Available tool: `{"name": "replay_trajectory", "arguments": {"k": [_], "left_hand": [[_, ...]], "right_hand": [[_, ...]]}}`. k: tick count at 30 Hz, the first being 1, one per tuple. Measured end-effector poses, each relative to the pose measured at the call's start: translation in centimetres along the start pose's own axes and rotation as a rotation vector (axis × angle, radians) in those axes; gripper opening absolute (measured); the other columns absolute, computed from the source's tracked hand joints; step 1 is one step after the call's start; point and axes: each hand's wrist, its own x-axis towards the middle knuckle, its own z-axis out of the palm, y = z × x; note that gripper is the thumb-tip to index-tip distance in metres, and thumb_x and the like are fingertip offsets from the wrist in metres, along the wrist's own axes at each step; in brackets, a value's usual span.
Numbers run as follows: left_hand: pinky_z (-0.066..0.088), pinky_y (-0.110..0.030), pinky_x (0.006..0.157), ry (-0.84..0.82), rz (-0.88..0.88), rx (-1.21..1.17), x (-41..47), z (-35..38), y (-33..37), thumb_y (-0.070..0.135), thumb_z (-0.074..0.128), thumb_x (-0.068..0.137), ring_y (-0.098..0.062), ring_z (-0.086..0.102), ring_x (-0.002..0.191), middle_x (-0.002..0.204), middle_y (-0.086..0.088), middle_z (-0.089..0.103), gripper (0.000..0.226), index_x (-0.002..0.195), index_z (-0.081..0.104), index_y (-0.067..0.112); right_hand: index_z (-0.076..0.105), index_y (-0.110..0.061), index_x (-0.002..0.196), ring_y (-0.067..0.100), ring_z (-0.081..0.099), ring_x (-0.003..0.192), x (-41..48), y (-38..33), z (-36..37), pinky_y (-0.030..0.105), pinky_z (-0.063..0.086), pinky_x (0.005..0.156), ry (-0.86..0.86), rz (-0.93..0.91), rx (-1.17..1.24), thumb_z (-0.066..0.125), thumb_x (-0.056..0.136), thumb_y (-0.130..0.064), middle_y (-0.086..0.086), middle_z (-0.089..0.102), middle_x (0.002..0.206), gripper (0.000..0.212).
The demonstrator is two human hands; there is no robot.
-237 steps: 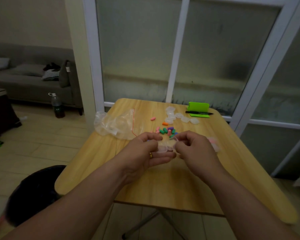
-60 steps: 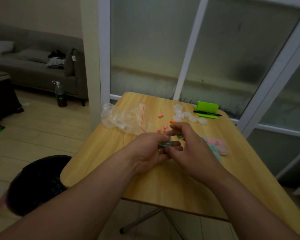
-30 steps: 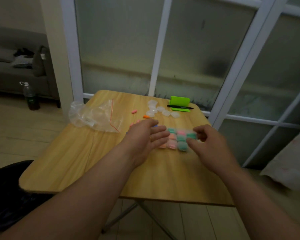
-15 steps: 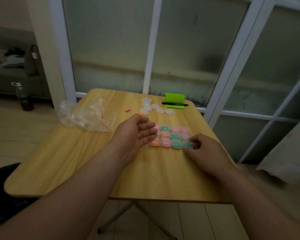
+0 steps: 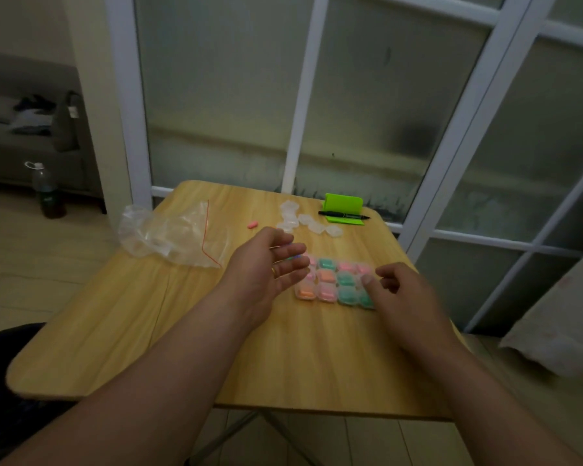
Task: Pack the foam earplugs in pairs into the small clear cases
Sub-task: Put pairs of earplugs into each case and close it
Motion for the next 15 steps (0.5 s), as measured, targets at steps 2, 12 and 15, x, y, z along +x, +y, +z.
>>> {"name": "replay_trajectory", "arguments": {"k": [2, 12, 15], "left_hand": [[0.061, -0.043, 0.084, 0.025, 0.013, -0.013, 0.5, 0.0, 0.3, 0.035, 0.048, 0.108, -0.027, 0.069, 0.083, 0.101, -0.017, 0.073, 0.035, 0.111, 0.065, 0.005], [0.063, -0.046, 0.090, 0.108, 0.135, -0.035, 3.8, -0.1, 2.2, 0.025, 0.054, 0.107, -0.029, 0.071, 0.110, 0.121, -0.012, 0.071, 0.028, 0.129, 0.063, 0.012], [0.063, -0.044, 0.089, 0.126, 0.137, -0.040, 4.4, -0.3, 2.2, 0.025, 0.053, 0.107, -0.027, 0.069, 0.112, 0.125, -0.011, 0.068, 0.031, 0.132, 0.062, 0.011]], "right_hand": [[0.065, -0.029, 0.126, 0.008, 0.066, 0.098, 1.2, -0.5, 0.3, 0.041, 0.063, 0.079, 0.000, -0.015, 0.022, 0.061, 0.100, -0.054, -0.013, 0.066, 0.106, 0.035], [0.071, -0.020, 0.108, 0.029, 0.065, 0.096, 14.6, -2.7, 4.2, 0.039, 0.051, 0.078, -0.096, -0.140, -0.241, 0.054, 0.106, -0.037, 0.006, 0.074, 0.107, 0.024], [0.069, -0.018, 0.131, 0.034, 0.064, 0.117, 18.0, -2.5, 6.1, 0.037, 0.050, 0.089, -0.184, -0.125, -0.352, 0.054, 0.105, -0.031, 0.012, 0.070, 0.131, 0.033]]}}
